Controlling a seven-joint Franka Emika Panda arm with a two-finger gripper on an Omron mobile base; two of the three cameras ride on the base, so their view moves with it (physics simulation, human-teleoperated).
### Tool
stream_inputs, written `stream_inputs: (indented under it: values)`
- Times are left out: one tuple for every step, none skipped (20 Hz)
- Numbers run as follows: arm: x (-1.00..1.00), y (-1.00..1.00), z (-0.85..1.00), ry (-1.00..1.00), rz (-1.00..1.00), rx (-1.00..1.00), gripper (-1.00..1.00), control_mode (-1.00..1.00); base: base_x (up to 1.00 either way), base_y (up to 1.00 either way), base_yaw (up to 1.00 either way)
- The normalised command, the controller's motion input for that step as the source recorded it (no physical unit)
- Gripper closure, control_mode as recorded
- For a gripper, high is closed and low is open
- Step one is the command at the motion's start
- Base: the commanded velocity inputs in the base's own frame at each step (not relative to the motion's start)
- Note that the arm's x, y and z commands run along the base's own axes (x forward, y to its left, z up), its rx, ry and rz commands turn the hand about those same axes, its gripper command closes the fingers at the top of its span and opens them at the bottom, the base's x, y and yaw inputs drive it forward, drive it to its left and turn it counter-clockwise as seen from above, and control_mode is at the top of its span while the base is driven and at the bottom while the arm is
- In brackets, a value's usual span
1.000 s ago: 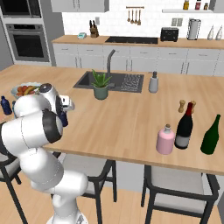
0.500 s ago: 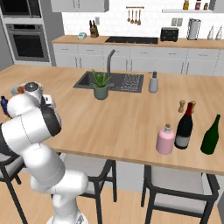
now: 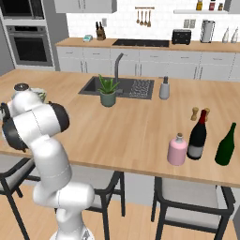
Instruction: Move the plastic bottles in the middle to the plastics group, and the glass bottles in the middle to the glass group.
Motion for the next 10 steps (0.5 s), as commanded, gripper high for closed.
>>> stream_inputs:
  values:
    - [-0.01,0.57,-0.24,0.00,0.00,-0.11,1.00,-1.00,0.00,0.00,0.00]
    - [0.00,0.54,-0.21,0.00,0.00,-0.10,1.00,-1.00,0.00,0.00,0.00]
    - [0.00,0.55,-0.21,0.00,0.00,-0.10,1.00,-1.00,0.00,0.00,0.00]
    - [0.00,0.58,-0.25,0.00,0.00,-0.10,1.00,-1.00,0.00,0.00,0.00]
    - [0.00,0.60,-0.36,0.00,0.00,-0.06,1.00,-1.00,0.00,0.00,0.00]
    - [0.00,0.52,-0.19,0.00,0.00,0.00,1.00,-1.00,0.00,0.00,0.00]
    - [0.00,0.49,0.00,0.00,0.00,0.00,1.00,-1.00,0.00,0.00,0.00]
    - [0.00,0.45,0.00,0.00,0.00,0.00,1.00,-1.00,0.00,0.00,0.00]
    - [0.00,0.50,0.00,0.00,0.00,0.00,1.00,-1.00,0.00,0.00,0.00]
    - [0.00,0.49,-0.05,0.00,0.00,0.00,1.00,-1.00,0.00,0.00,0.00]
